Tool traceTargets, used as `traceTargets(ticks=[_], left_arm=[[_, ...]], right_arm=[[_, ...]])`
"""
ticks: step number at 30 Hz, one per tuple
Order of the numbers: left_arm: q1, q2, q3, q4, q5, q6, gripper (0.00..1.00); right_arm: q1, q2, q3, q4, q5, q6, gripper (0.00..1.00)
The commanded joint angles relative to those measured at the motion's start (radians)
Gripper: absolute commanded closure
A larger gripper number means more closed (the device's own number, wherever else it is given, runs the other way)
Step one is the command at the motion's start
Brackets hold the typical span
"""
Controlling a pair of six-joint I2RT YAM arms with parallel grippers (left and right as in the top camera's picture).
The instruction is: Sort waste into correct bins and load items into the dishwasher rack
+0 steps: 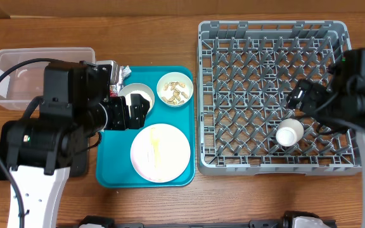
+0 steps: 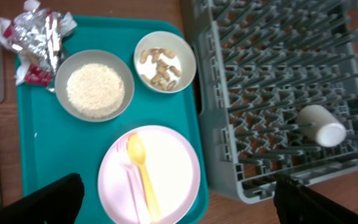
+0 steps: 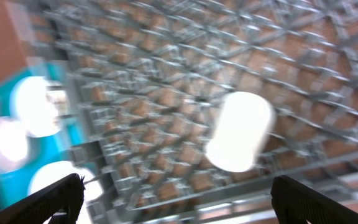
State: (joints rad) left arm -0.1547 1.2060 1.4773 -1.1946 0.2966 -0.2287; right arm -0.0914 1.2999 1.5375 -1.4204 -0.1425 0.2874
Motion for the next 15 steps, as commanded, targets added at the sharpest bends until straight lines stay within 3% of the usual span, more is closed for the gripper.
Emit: traceTargets(ticks=[1, 3, 9, 11, 15], left_arm=[[0.003, 0.071, 0.005, -0.022, -0.105, -0.024, 0.04], [0.003, 0.127, -0.009, -0.024, -0.195, -0.113, 0.09], [0.003, 0.334, -0.04, 0.019, -0.272, -0.318, 0.27], [0.003, 0.402, -0.04, 0.039, -0.321, -0.396, 0.37], [0.004, 0.518, -0.04, 0.098, -0.314, -0.454, 0.44]], right_arm=[[-0.003, -0.049, 0.023, 0.019, -0.208, -0.006, 0.0], [-0.003, -0.062, 0.023, 0.024, -0.233, -0.007, 0.02], [-0.003, -0.066, 0.021, 0.01, -0.233, -0.007, 0.11], [-0.003, -0.066, 0.021, 0.004, -0.233, -0.007, 0.14], [-0.003, -0.065, 0.021, -0.011, -0.233, -0.013, 0.2]])
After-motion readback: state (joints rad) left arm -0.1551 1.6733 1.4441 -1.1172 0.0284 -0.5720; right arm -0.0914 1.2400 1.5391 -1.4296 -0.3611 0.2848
